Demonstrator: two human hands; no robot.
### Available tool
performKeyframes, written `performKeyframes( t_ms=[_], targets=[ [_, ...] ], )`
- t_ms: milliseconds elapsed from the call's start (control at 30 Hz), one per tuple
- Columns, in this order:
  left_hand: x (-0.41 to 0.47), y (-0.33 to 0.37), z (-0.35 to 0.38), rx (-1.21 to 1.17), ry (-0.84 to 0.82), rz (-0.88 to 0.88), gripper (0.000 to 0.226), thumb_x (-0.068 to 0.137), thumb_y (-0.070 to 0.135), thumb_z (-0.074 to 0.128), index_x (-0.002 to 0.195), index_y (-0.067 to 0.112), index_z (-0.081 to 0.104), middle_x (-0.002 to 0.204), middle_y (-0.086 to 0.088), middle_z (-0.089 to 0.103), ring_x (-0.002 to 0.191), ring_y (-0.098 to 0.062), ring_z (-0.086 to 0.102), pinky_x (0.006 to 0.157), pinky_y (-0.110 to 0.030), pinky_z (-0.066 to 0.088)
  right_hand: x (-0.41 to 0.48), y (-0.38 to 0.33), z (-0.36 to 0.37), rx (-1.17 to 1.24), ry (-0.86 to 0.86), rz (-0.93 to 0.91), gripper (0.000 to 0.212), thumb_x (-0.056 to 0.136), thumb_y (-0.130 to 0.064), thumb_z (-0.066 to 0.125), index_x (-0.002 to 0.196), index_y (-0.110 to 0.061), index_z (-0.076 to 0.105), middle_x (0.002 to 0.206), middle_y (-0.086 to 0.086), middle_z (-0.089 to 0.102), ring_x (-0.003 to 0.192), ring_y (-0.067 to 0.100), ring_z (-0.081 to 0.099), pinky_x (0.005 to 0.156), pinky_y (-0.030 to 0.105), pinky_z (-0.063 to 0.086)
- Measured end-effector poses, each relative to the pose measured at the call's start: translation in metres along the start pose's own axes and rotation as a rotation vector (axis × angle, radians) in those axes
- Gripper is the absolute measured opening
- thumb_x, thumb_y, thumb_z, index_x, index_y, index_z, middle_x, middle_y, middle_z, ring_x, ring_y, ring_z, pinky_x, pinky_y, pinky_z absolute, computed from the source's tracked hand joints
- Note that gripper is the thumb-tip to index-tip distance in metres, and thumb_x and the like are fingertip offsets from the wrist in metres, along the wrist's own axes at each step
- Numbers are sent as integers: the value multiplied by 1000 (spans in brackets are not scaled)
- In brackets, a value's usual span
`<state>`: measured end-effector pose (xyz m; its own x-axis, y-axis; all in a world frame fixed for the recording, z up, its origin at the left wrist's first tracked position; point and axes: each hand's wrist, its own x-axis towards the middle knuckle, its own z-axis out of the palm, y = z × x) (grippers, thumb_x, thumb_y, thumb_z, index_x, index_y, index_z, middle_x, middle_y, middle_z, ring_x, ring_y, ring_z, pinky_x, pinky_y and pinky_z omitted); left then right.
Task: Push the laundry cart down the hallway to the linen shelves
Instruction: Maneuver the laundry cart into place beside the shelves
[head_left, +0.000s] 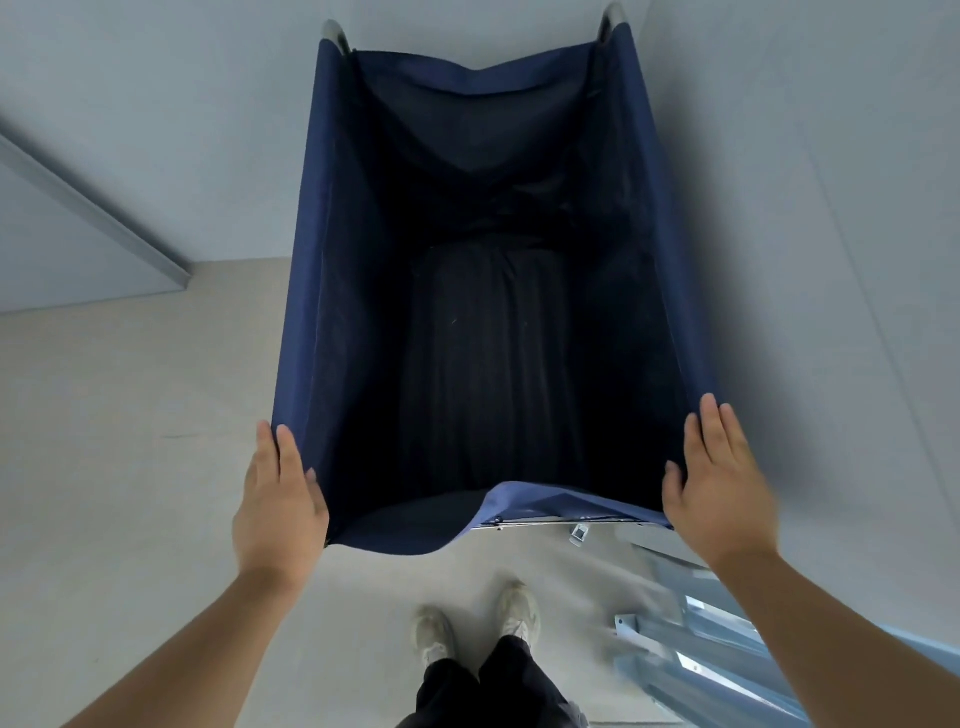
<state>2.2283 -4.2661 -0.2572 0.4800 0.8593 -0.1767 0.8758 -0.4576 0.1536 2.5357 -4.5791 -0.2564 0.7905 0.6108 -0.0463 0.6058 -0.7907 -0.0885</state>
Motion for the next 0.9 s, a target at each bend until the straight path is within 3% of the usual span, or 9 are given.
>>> performKeyframes(
  t_ms=[100, 167, 267, 333, 433, 633, 733, 900],
  targets=[
    [-1, -3, 0, 18, 1, 19, 65, 94, 25, 49, 147, 1, 21, 158, -18, 20, 137, -40, 35, 89, -56, 50, 0, -4, -4, -5, -8, 3, 58, 85, -15, 66, 136, 7, 50, 154, 19, 34, 143, 35, 33, 106, 48, 41],
    [-3, -1, -2, 83, 12, 50, 70, 92, 31, 53, 146, -3, 24, 155, -25, 23, 140, -41, 28, 100, -59, 40, 2, -8, -6, -16, -26, 19, 59, 85, -17, 65, 137, 4, 49, 155, 19, 33, 143, 35, 33, 108, 51, 38],
    [-3, 29, -10, 188, 36, 173, 73, 89, 45, 39, 144, -2, 30, 153, -28, 26, 142, -42, 22, 105, -61, 29, -2, -16, -9, 4, -12, 101, 60, 87, -19, 61, 141, 1, 45, 156, 19, 30, 144, 34, 33, 110, 53, 32],
    [2, 73, -12, 188, 30, 336, 72, 90, 47, 35, 146, 1, 30, 155, -26, 23, 144, -40, 22, 108, -59, 27, -9, -20, -8, 28, -13, 179, 62, 87, -21, 60, 143, -1, 43, 158, 18, 27, 145, 33, 30, 111, 53, 30],
    [5, 162, -5, 185, 18, 692, 67, 94, 41, 45, 148, 7, 27, 158, -22, 17, 146, -38, 19, 111, -55, 28, -22, -24, -6, 51, -39, 276, 69, 84, -23, 62, 146, -3, 38, 159, 19, 23, 146, 32, 27, 112, 53, 29],
    [6, 311, 16, 321, -47, 1268, 77, 93, 34, 48, 152, 18, -1, 160, -20, -8, 148, -36, 2, 116, -50, 21, -29, -60, -6, 161, -100, 493, 85, 85, -32, 55, 153, -1, 13, 162, 20, 5, 151, 33, 5, 119, 50, 15],
    [12, 349, 22, 406, -63, 1412, 85, 90, 24, 50, 151, 24, -10, 159, -19, -17, 148, -37, -7, 116, -50, 16, -26, -73, -8, 216, -83, 617, 91, 80, -35, 59, 152, 1, 16, 161, 22, 10, 150, 35, 9, 119, 50, 15],
    [18, 358, 33, 492, -185, 1472, 89, 88, 25, 51, 150, 27, -12, 160, -14, -18, 146, -37, -16, 117, -52, 10, -19, -80, -5, 266, -48, 728, 91, 75, -35, 59, 151, -1, 22, 160, 21, 17, 149, 35, 15, 118, 49, 16]
  ],
)
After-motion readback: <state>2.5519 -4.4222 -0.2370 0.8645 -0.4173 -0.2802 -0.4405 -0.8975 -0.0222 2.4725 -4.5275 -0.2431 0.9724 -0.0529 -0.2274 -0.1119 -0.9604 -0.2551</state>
